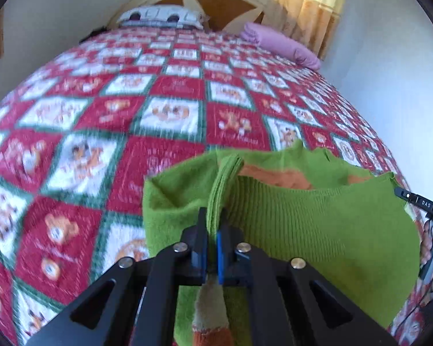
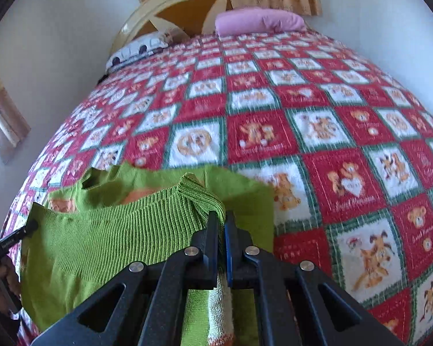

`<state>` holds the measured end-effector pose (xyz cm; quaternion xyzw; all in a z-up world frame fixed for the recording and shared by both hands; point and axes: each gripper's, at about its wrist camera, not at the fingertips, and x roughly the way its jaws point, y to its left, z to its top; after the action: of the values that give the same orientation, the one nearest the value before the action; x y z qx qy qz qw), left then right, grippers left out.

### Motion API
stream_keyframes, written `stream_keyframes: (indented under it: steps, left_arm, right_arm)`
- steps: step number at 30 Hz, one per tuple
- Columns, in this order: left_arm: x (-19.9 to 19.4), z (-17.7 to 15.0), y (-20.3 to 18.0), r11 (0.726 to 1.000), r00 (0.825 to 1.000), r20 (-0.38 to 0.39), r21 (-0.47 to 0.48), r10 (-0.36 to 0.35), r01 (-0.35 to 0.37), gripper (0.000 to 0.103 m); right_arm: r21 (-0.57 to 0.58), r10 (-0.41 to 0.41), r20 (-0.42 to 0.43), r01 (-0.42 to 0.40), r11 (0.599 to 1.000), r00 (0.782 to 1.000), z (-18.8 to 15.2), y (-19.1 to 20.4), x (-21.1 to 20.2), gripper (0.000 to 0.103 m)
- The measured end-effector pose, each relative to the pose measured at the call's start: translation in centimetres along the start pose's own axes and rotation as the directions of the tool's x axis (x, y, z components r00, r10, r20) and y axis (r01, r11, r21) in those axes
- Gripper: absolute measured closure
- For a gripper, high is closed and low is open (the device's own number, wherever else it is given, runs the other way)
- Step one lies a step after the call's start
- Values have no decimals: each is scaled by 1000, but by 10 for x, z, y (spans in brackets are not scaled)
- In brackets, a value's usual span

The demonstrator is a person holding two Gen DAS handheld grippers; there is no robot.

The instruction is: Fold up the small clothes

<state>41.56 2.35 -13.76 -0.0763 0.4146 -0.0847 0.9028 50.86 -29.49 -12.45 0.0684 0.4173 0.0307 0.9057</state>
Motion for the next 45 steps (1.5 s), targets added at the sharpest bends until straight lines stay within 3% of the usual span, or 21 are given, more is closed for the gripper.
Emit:
stream_keyframes:
  steps: [2, 4, 5, 6, 7, 8, 10, 12, 13, 17, 19, 20, 21, 25, 31, 36, 38, 40, 42, 45]
  left_arm:
    - [5, 1, -3, 997, 998, -2, 41, 60, -60, 90]
    - [6, 1, 1, 994, 995, -2, 52, 98, -98, 89]
    - [3, 1, 3, 994, 995, 8, 54, 99, -100, 82]
    - [-1, 1, 4, 991, 993, 24, 62, 115, -116, 77]
    - [-5, 0, 4, 987, 990, 42, 73, 137, -140, 63]
    - [-7, -1, 4, 985, 988, 55, 77, 147, -151, 53]
    - [-8, -1, 4, 985, 987, 66, 79, 149, -154, 52]
    - [-2, -3, 3, 985, 988, 44, 80, 150, -153, 52]
    - [0, -4, 2, 984, 987, 39, 77, 157, -160, 52]
    - [4, -9, 7, 986, 987, 25, 49, 156, -157, 50]
    - [4, -11, 12, 989, 989, 23, 23, 143, -144, 49]
    - [4, -12, 14, 990, 990, 21, 14, 138, -139, 49]
    - [3, -13, 17, 991, 991, 17, 4, 132, -133, 49]
    - [-1, -15, 21, 993, 993, 24, -16, 117, -117, 49]
    - [-9, -13, 23, 992, 992, 47, -36, 119, -117, 49]
    - [-4, -15, 24, 991, 991, 29, -29, 130, -129, 49]
    - [-5, -16, 22, 992, 992, 31, -16, 126, -126, 49]
    - [-6, -15, 18, 992, 992, 36, 19, 123, -124, 49]
    - [-7, -14, 14, 991, 991, 40, 48, 126, -127, 49]
    - [-4, -10, 10, 989, 991, 38, 70, 126, -128, 49]
  right_arm:
    - [-29, -55, -26, 55, 998, 998, 0, 2, 9, 99]
    - [-81, -148, -36, 145, 986, 988, -1, 5, 15, 84]
    - [-100, -164, -24, 160, 982, 986, -1, 6, 12, 64]
    - [-114, -155, 0, 154, 981, 988, 0, 8, 6, 50]
    - [-128, -139, 35, 143, 982, 990, 1, 12, -3, 47]
    - [-154, -125, 75, 135, 979, 989, 2, 19, -12, 47]
    - [-226, -59, 97, 80, 971, 994, 3, 39, -20, 47]
    - [-316, 65, 22, -55, 947, 998, 3, 67, -13, 47]
    - [-345, 85, -6, -82, 935, 996, 2, 77, -8, 47]
    - [-417, 75, -143, -129, 900, 987, -5, 113, 33, 47]
    - [-418, 53, -190, -130, 899, 980, -8, 118, 52, 61]
    - [-420, 56, -222, -147, 895, 974, -9, 119, 60, 86]
    - [-418, 67, -220, -156, 895, 973, -10, 119, 60, 100]
    - [-444, 61, -182, -138, 886, 981, -9, 125, 48, 101]
    - [-425, 6, -75, -37, 905, 997, 13, 134, 41, 101]
    - [-423, -70, -124, 11, 906, 990, 8, 136, 70, 101]
    - [-399, -52, -145, -10, 917, 988, 3, 128, 75, 100]
    - [-378, -10, -134, -42, 925, 991, 4, 120, 63, 91]
    - [-377, -7, -103, -32, 926, 995, 6, 110, 46, 69]
    - [-327, -16, -23, 7, 945, 1000, 15, 75, 13, 60]
